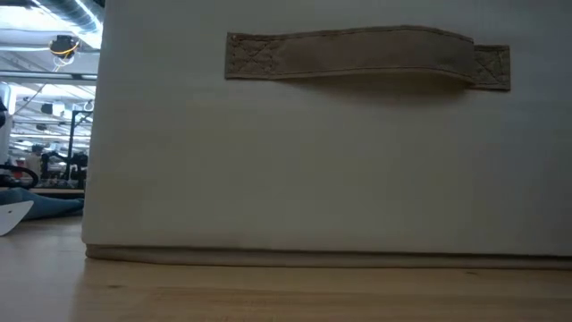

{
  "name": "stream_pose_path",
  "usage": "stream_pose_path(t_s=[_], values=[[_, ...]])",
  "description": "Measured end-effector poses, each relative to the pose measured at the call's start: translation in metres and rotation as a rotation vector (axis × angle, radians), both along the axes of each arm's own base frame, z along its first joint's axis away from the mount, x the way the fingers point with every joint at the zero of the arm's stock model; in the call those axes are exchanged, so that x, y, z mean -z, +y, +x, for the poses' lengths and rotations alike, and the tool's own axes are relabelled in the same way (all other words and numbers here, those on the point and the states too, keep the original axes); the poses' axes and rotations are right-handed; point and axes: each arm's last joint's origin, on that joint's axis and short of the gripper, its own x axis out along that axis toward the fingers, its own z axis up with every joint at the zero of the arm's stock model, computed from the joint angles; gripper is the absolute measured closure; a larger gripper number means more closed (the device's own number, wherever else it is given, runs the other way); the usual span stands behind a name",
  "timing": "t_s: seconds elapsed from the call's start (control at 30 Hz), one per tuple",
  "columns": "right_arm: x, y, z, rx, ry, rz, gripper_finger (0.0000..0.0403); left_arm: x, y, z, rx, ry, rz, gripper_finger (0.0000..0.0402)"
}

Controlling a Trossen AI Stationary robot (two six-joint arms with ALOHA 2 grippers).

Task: Sort clothes
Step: Put the gray sock into the top laundry organizer

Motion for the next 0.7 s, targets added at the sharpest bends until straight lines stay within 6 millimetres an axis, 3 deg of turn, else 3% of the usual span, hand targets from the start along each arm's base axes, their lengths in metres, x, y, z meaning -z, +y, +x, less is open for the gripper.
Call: stream_pose_path(t_s=[0.13, 0.33, 0.57, 0.7], values=[[0.0, 0.0, 0.0, 0.007, -0.011, 0.015, 0.0395, 0.007, 0.004, 0.0, -0.02, 0.079, -0.085, 0.0295], [-0.001, 0.0, 0.0, 0.007, -0.015, 0.016, 0.0395, -0.016, 0.0, -0.006, 0.017, 0.311, -0.268, 0.0225], [-0.002, 0.0, 0.001, 0.005, -0.035, 0.018, 0.0395, -0.029, -0.011, -0.024, 0.018, 0.569, -0.399, 0.021], [-0.003, 0.0, 0.001, 0.005, -0.037, 0.018, 0.0395, -0.028, -0.013, -0.026, 0.019, 0.603, -0.412, 0.0214]])
